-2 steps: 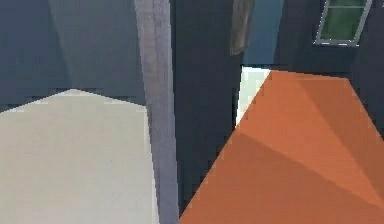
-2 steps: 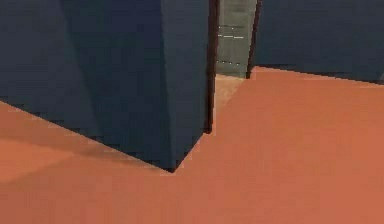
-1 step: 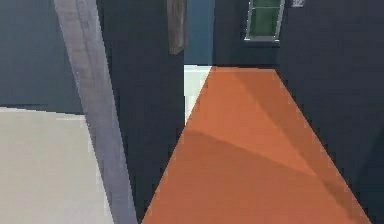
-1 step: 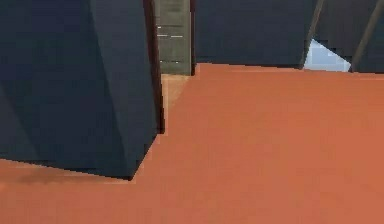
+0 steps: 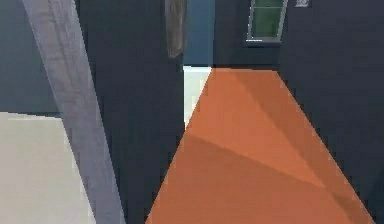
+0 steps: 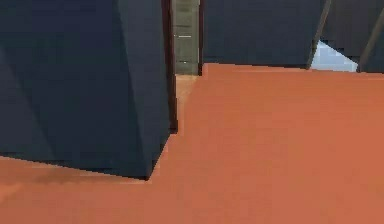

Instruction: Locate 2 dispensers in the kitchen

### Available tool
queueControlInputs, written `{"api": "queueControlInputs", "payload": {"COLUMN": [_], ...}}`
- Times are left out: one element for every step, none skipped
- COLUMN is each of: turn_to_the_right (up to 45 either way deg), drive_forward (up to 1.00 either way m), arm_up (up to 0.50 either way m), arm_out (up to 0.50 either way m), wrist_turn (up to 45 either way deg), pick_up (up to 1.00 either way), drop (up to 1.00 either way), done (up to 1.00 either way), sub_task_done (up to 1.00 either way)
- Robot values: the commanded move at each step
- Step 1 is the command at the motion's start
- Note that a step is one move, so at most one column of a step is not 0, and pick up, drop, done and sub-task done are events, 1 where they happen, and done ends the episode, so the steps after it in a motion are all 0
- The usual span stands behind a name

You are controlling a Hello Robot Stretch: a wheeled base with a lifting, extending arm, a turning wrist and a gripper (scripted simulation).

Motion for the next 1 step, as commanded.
{"api": "queueControlInputs", "payload": {"turn_to_the_right": [-45.0], "drive_forward": [0.0], "arm_up": [0.0], "arm_out": [0.0], "wrist_turn": [0.0], "pick_up": [0.0], "drop": [0.0], "done": [0.0], "sub_task_done": [0.0]}}
